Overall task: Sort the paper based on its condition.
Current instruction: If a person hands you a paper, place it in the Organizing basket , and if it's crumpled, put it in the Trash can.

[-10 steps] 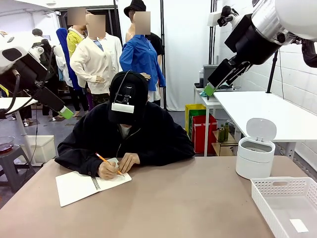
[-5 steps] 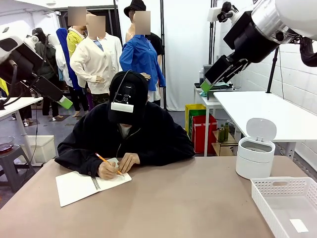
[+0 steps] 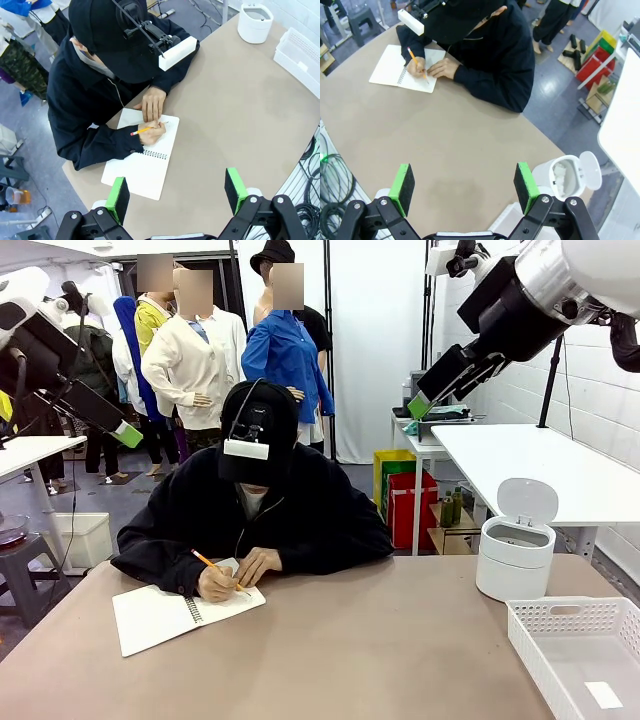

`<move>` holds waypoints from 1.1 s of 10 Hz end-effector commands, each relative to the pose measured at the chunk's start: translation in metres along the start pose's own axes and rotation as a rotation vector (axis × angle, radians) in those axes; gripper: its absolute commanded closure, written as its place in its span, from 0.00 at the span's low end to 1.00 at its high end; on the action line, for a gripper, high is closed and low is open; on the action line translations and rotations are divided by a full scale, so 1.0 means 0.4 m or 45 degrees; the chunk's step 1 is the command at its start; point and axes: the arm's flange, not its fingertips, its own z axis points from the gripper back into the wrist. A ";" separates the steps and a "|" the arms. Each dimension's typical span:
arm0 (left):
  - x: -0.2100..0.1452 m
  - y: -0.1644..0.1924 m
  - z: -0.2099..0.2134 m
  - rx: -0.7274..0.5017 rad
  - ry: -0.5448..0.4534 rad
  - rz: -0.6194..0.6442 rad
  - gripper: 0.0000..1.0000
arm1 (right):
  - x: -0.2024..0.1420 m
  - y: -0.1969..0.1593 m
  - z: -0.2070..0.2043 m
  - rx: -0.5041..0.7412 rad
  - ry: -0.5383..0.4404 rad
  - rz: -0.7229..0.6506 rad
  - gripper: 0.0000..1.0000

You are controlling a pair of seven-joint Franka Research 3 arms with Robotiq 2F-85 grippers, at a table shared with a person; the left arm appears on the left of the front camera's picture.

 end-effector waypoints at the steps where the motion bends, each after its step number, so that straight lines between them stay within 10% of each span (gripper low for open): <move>1: 0.000 0.004 0.002 -0.026 -0.008 -0.004 0.00 | -0.004 -0.007 -0.014 0.046 -0.016 0.039 0.00; 11: 0.000 0.000 0.000 0.000 0.000 0.000 0.00 | 0.000 0.000 0.000 0.000 0.000 0.000 0.00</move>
